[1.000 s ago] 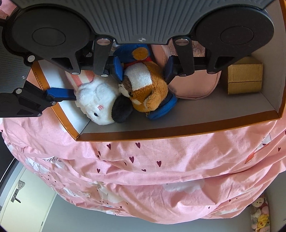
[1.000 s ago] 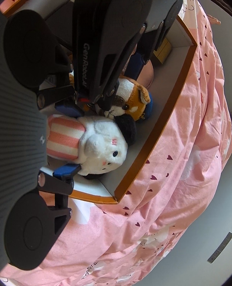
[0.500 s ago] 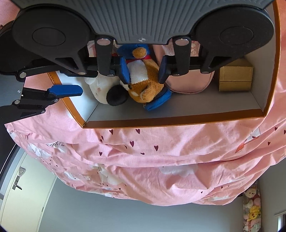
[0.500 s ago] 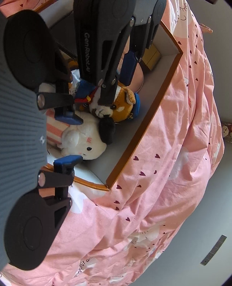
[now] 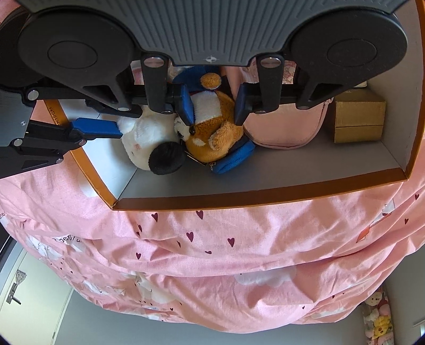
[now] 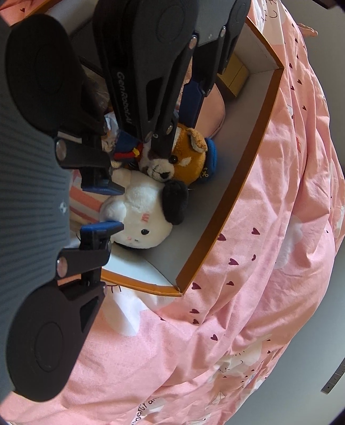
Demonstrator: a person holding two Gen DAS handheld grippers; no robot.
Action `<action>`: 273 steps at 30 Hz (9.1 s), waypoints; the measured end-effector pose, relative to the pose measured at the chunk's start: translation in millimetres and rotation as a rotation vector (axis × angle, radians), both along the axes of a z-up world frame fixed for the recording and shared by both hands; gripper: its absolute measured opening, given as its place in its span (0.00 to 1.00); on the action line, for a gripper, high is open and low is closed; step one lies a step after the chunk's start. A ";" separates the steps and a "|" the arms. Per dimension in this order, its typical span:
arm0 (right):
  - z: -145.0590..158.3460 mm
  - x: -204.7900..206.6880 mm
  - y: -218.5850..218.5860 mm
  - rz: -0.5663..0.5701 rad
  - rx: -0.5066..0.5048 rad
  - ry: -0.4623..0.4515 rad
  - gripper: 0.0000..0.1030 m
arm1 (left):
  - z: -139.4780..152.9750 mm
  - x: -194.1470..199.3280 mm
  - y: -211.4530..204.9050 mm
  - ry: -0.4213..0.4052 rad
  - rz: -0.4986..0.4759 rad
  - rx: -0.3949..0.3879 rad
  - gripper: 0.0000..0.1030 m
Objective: Organize objects
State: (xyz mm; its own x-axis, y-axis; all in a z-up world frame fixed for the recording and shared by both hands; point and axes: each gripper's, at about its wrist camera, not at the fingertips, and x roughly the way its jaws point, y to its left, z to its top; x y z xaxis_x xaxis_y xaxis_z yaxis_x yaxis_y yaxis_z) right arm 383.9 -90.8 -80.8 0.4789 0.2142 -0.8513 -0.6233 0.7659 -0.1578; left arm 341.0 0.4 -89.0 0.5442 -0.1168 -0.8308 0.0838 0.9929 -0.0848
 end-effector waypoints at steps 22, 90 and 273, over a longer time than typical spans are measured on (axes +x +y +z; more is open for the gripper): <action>67.6 -79.3 -28.0 -0.048 0.116 -0.253 0.35 | 70.1 -79.5 -7.4 -0.262 0.020 -0.049 0.47; -41.1 -164.8 -98.6 -0.422 0.384 0.136 0.41 | -64.0 -160.1 -18.5 0.103 -0.091 -0.055 0.72; 53.9 -213.5 -51.4 -0.302 0.403 -0.251 0.91 | 55.6 -221.7 31.3 -0.268 0.328 0.123 1.00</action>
State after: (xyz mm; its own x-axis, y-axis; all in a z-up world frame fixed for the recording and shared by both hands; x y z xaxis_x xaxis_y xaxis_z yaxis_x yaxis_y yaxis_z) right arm 170.4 -142.2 -26.9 0.7468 0.3207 -0.5826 -0.3480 0.9350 0.0685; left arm 119.2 31.7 -33.4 0.7343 0.1886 -0.6521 -0.2342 0.9720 0.0175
